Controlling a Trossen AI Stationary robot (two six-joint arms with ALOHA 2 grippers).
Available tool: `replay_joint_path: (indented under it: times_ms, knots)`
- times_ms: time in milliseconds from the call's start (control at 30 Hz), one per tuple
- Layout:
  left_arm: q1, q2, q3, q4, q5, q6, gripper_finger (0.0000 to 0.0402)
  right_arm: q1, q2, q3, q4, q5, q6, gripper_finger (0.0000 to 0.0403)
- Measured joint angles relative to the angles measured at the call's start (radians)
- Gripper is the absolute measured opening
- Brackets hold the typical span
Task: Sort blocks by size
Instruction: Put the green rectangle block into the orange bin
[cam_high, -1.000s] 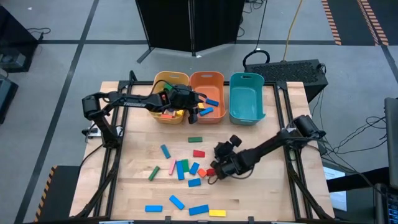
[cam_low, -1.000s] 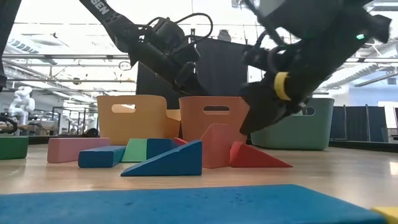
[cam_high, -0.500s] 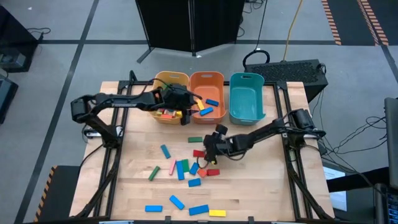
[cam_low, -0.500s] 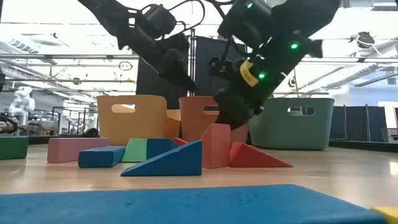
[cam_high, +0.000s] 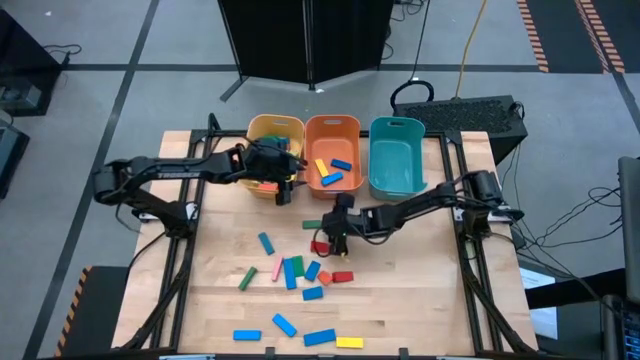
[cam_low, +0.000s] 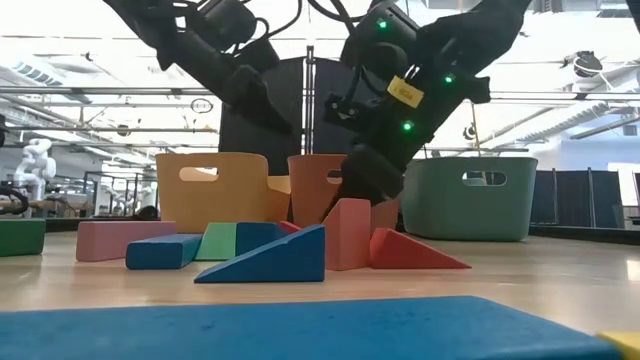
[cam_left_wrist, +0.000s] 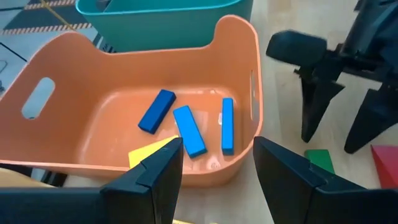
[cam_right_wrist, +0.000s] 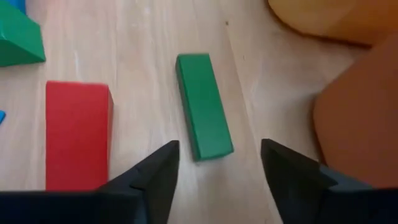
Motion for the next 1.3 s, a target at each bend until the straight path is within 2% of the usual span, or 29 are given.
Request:
replay_joint_path:
  times_ms: [100,233,500,767,900,1167,1300]
  knots:
    - [-0.003,-0.009,0.0,0.0,0.001,0.0,0.0196,-0.028,0.007,0.0,0.031,-0.046,-0.022,0.0241]
    - [-0.004,-0.009,0.0,0.012,0.002,0.0,0.0196,-0.062,0.016,0.0,0.033,-0.112,-0.038,0.0248]
    - [-0.004,-0.009,0.0,0.012,0.002,0.0,0.0196,-0.076,0.03,0.001,0.077,-0.187,-0.089,0.0235]
    - [-0.004,-0.009,0.0,0.013,0.002,-0.001,0.0196,-0.08,0.084,0.002,0.091,-0.191,-0.069,0.0216]
    - [-0.004,-0.009,0.0,0.013,0.002,-0.001,0.0196,-0.079,0.081,0.002,0.087,-0.192,-0.057,0.0191]
    - [-0.004,-0.008,0.0,0.013,0.002,-0.001,0.0196,-0.077,0.081,0.002,0.083,-0.193,-0.024,0.0096]
    - [-0.004,-0.008,0.0,0.013,0.002,-0.001,0.0196,-0.068,0.081,0.002,0.082,-0.175,-0.003,0.0085]
